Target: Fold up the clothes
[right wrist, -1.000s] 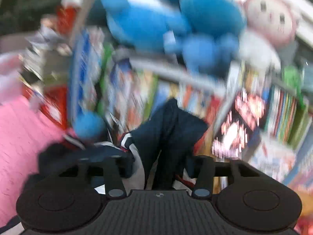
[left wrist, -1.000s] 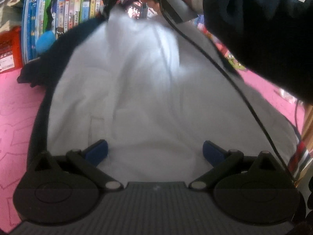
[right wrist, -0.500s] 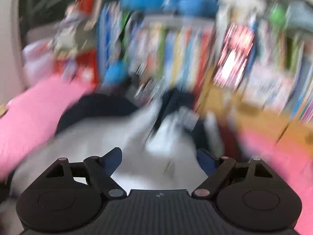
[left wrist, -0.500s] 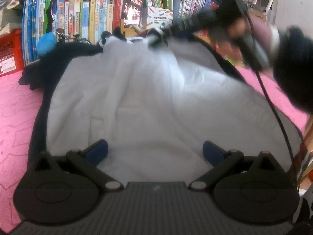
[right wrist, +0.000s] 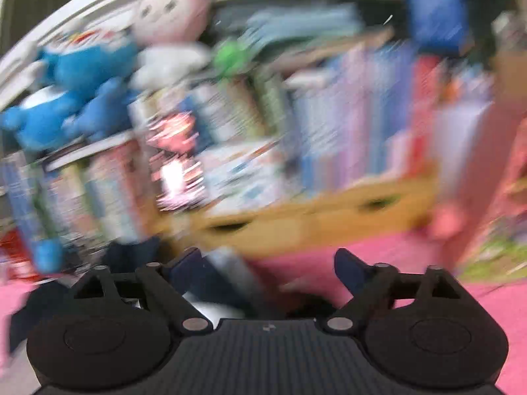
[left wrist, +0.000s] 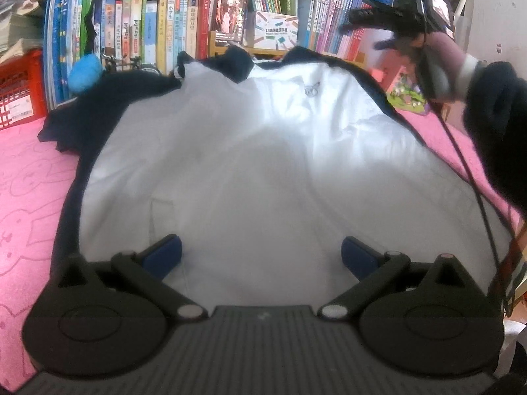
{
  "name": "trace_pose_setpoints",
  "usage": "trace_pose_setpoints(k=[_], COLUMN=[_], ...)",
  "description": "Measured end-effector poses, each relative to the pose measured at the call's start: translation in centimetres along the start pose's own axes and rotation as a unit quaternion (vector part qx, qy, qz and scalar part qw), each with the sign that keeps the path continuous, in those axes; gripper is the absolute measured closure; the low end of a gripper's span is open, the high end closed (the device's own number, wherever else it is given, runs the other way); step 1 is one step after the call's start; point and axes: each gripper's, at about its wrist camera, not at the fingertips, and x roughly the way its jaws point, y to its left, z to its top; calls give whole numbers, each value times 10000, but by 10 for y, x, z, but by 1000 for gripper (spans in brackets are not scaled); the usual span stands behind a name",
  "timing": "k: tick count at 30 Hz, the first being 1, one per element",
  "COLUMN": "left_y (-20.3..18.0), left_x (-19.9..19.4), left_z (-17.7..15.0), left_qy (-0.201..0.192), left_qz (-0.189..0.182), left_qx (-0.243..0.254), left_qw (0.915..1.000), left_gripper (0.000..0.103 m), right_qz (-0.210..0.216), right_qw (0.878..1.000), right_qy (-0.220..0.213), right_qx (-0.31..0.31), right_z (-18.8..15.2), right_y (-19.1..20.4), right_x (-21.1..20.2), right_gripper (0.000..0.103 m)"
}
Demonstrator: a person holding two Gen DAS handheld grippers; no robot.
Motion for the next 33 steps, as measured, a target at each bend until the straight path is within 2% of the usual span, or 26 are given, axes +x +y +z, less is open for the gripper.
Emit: trace_pose_setpoints(k=[3,6,7,8,9,11,12,14,16,18,21,23,24,26,29,31,33], left_y=[0,-1,-1,-1,0,0,-1,-1,-1,0,2,4,4,5,5,5,5], left_x=[0,0,-1,-1,-1,-1,0,-1,-1,-1,-2,-3,-3,-3,-3,-3,-4], left_z=[0,0,0,0,0,1,1,1,1,1,2,2,2,2,2,2,1], left_qy=[-5,-3,-3,-3,-2,0,2,6,1,-13,-39,-56,-59,-59,-56,-54,-62], left_qz=[-3,-2,-3,-3,-5,-5,-3,2,-8,-30,-76,-105,-109,-115,-110,-106,-119], left_qx=[-9,-6,-4,-2,-4,-9,-12,-14,-32,-65,-128,-167,-175,-180,-175,-177,-193], left_qw=[10000,10000,10000,10000,10000,10000,10000,10000,10000,10000,9999,9998,9998,9998,9998,9998,9997], left_gripper=[0,0,0,0,0,0,0,0,0,0,0,0,0,0,0,0,0], right_qz=[-599,-598,-534,-358,-146,277,615,1265,1598,1693,2007,2082,1992,1524,825,531,411], right_qw=[9962,9886,9874,9892,9904,9877,9799,9527,9270,9229,9391,9528,9600,9725,9824,9837,9807], right_qy=[633,1344,1432,1411,1367,1271,1313,1428,1393,1238,1216,1014,871,644,592,835,1187], right_qx=[69,309,413,189,-164,-868,-1372,-2366,-3095,-3229,-2509,-1963,-1766,-1637,-1566,-1500,-1501], right_z=[-7,-34,-42,-48,-53,-64,-72,-91,-109,-109,-82,-61,-50,-36,-25,-26,-40], right_y=[-14,-15,-12,3,22,60,82,124,150,154,132,107,99,90,80,81,84], right_x=[33,61,65,61,54,40,30,7,-14,-32,-46,-54,-52,-41,-14,18,49], right_gripper=[15,16,31,58,64,68,68,66,65,63,51,39,39,39,40,39,37])
